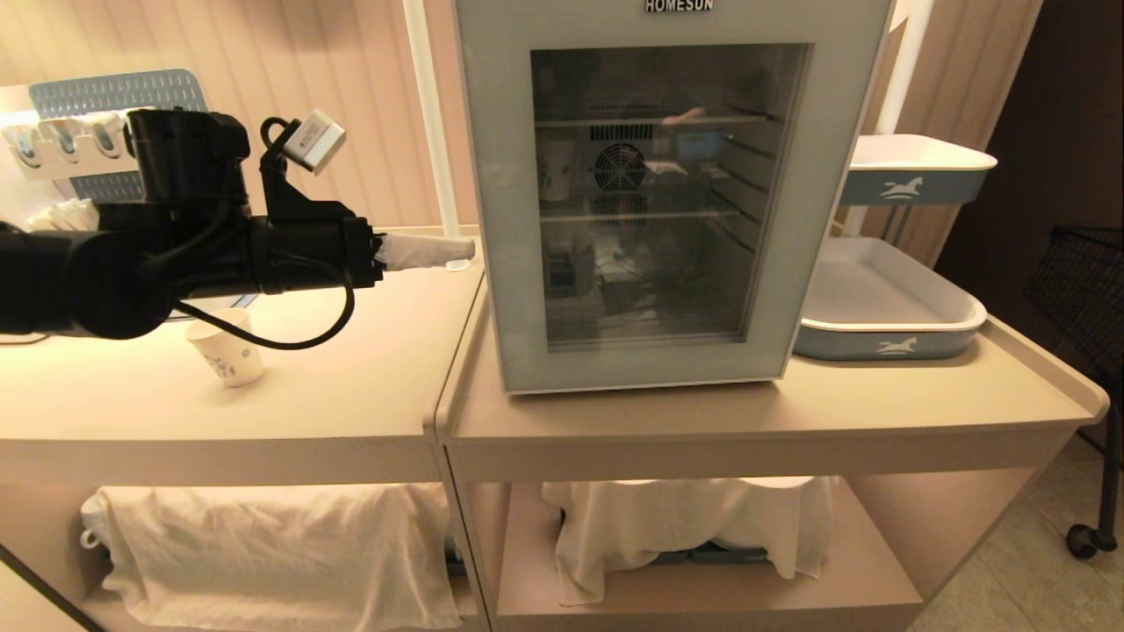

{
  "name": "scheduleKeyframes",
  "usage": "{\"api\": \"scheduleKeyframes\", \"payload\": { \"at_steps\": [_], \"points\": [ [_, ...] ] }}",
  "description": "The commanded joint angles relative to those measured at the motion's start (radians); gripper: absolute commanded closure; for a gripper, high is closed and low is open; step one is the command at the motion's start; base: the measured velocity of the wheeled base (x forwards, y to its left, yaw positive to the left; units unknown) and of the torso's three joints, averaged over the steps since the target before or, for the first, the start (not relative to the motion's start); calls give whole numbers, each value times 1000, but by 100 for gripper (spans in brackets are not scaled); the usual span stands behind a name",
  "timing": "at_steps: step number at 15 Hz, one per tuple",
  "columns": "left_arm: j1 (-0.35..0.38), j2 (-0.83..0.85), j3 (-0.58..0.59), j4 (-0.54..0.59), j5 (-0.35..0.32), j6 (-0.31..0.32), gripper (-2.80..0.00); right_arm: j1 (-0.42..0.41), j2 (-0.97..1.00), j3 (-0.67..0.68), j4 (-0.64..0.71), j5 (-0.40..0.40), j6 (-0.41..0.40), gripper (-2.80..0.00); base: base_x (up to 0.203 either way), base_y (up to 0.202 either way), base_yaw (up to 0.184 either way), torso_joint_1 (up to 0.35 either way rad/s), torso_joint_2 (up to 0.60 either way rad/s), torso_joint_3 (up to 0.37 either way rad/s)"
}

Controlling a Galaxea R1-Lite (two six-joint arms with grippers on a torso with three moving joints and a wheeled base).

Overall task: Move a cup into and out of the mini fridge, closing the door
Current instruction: Open the freezer door

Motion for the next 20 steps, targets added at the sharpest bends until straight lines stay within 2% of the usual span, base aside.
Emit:
{"api": "scheduleKeyframes", "payload": {
  "at_steps": [1, 4, 6, 9, 13, 20],
  "points": [
    [4, 5, -2, -2, -3, 31, -280, 0, 0, 0, 0, 0, -1, 0, 0, 0, 0, 0, 0, 0],
    [49, 5, -9, 0, -3, 84, -280, 0, 0, 0, 1, 0, -1, 0, 0, 0, 0, 0, 0, 0],
    [51, 23, -31, -3, 0, 103, -280, 0, 0, 0, 1, 0, -1, 0, 0, 0, 0, 0, 0, 0],
    [57, 39, -78, 3, 32, 177, -280, 0, 0, 0, 0, 0, -1, 0, 0, 0, 0, 0, 0, 0],
    [57, 72, -121, 3, 40, 175, -280, 0, 0, 0, 0, 0, -1, 0, 0, 0, 0, 0, 0, 0],
    [11, 124, -198, -3, 46, 164, -280, 0, 0, 0, 0, 0, -1, 0, 0, 0, 0, 0, 0, 0]
  ]
}}
